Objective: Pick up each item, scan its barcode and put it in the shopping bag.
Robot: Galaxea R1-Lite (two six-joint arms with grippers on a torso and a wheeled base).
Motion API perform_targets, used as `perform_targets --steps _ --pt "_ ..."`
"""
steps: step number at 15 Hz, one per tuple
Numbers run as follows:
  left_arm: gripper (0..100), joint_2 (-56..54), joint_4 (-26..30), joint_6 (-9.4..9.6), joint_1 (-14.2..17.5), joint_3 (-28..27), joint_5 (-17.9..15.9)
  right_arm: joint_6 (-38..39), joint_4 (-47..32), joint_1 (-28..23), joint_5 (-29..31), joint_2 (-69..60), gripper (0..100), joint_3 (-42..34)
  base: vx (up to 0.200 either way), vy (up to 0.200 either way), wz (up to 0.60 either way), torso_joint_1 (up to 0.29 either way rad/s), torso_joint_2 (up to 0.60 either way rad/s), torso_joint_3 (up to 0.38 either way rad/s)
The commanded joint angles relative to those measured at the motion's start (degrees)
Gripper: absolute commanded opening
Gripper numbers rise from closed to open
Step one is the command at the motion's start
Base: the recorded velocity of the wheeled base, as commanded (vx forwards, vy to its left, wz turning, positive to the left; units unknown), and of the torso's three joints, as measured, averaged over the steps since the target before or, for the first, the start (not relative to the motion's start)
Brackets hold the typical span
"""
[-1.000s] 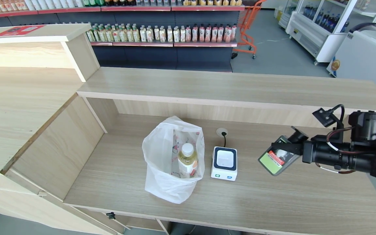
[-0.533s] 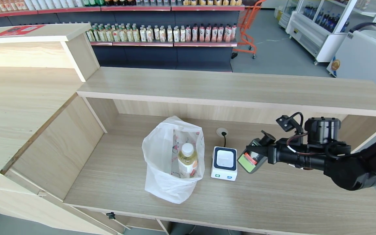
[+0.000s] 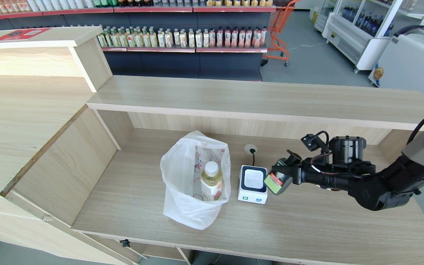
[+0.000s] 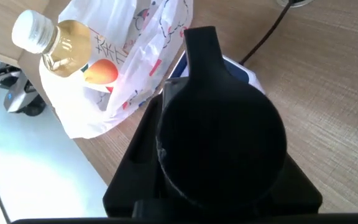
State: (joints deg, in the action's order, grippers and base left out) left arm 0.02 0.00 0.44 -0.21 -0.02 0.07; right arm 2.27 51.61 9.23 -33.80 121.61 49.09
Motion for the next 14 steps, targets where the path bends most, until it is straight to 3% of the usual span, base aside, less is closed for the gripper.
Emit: perform_targets --steps 1,14 --pt "100 -0.02 0.00 0.00 0.03 0.02 0.01 0.55 0.50 0.97 -0.03 2.40 0 1.97 0.000 0.000 0.00 0.000 0.00 0.000" --pt "100 -0.02 0.00 0.00 0.03 0.02 0.01 0.55 0.68 6.33 2.95 10.40 0 10.94 0.000 0.000 0.00 0.000 0.00 0.000"
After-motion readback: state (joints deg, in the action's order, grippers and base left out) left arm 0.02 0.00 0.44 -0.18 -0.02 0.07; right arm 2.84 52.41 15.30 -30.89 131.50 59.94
